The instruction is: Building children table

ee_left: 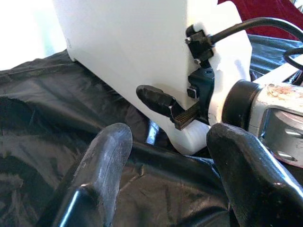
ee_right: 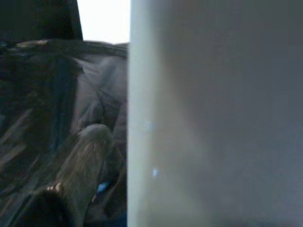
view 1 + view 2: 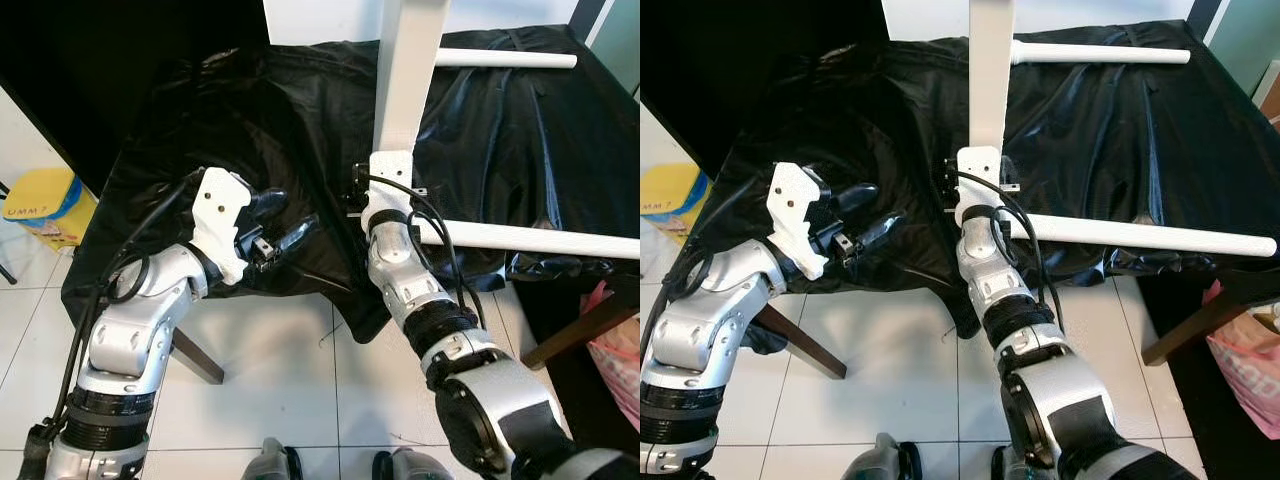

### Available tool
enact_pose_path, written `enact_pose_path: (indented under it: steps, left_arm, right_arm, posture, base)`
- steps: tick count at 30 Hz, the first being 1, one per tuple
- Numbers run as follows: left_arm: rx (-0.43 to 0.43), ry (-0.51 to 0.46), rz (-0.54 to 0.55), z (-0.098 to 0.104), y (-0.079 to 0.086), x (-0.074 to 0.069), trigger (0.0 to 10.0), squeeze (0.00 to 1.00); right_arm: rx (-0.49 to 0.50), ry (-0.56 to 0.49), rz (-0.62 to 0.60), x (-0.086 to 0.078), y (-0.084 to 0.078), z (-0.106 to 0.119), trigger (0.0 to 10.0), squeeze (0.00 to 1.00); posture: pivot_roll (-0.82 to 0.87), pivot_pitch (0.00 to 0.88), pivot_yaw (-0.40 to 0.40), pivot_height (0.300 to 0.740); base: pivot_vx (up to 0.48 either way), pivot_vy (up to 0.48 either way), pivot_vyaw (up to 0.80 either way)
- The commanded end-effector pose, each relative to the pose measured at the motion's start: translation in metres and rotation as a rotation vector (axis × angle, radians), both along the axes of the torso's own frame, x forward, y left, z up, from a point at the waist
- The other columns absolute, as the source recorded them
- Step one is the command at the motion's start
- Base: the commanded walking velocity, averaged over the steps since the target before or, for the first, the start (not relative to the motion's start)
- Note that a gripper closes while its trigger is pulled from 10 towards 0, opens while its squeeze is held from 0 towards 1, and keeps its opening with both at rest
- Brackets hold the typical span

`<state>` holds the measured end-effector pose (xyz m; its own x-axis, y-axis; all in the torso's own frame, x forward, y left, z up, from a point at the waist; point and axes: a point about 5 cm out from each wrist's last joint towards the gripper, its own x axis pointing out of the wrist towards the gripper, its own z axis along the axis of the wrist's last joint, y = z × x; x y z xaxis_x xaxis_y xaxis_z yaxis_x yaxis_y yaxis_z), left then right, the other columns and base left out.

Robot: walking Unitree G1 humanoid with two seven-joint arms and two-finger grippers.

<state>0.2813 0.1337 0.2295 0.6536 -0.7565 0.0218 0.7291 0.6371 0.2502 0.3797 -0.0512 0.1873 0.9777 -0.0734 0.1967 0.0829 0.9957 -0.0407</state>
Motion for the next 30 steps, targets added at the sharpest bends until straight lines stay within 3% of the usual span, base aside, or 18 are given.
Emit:
enact_pose_path:
  steps: [1, 3, 4, 5, 6, 7, 8, 21, 30]
  left_arm:
    - [0.017, 0.021, -0.02, -0.005, 0.0, -0.004, 10.0, 0.0]
    - [0.017, 0.03, -0.031, -0.007, -0.001, -0.006, 10.0, 0.0]
    - [0.019, 0.039, -0.042, -0.009, -0.003, -0.008, 10.0, 0.0]
    - [0.019, 0.039, -0.042, -0.009, -0.003, -0.008, 10.0, 0.0]
    - [0.021, 0.048, -0.051, -0.012, -0.004, -0.009, 10.0, 0.0]
    - [0.021, 0.048, -0.051, -0.012, -0.004, -0.009, 10.0, 0.0]
    - [0.023, 0.056, -0.059, -0.014, -0.005, -0.011, 10.0, 0.0]
    - [0.04, 0.037, -0.026, -0.007, 0.009, -0.011, 10.0, 0.0]
    - [0.074, -0.004, 0.044, 0.005, 0.03, -0.007, 10.0, 0.0]
  right_arm:
    - [-0.003, 0.022, -0.006, 0.001, 0.002, -0.004, 10.0, 0.0]
    - [-0.006, 0.03, -0.004, 0.002, 0.003, -0.004, 10.0, 0.0]
    - [-0.011, 0.037, 0.0, 0.004, 0.003, -0.004, 4.5, 0.0]
    - [-0.011, 0.037, 0.0, 0.004, 0.003, -0.004, 4.5, 0.0]
    - [-0.017, 0.043, 0.004, 0.005, 0.004, -0.004, 2.2, 0.0]
    - [-0.017, 0.043, 0.004, 0.005, 0.004, -0.004, 2.2, 0.0]
    - [-0.025, 0.047, 0.01, 0.006, 0.005, -0.003, 0.0, 0.0]
    - [-0.035, 0.0, 0.104, 0.001, 0.022, -0.003, 0.0, 0.0]
    - [-0.006, -0.068, 0.269, -0.014, 0.042, -0.007, 0.0, 0.0]
  posture:
    - [0.02, 0.125, 0.036, 0.74]
    - [0.02, 0.125, 0.035, 0.74]
    - [0.02, 0.125, 0.033, 0.74]
    - [0.02, 0.125, 0.033, 0.74]
    - [0.02, 0.124, 0.032, 0.74]
    - [0.02, 0.124, 0.032, 0.74]
    - [0.02, 0.125, 0.03, 0.74]
    - [0.03, 0.125, 0.017, 0.74]
    - [0.04, 0.122, 0.013, 0.74]
  base:
    - [0.0, 0.0, 0.0]
    - [0.0, 0.0, 0.0]
    - [0.0, 0.0, 0.0]
    - [0.0, 0.0, 0.0]
    - [0.0, 0.0, 0.0]
    - [0.0, 0.0, 0.0]
    - [0.0, 0.0, 0.0]
    - [0.0, 0.0, 0.0]
    - [0.0, 0.0, 0.0]
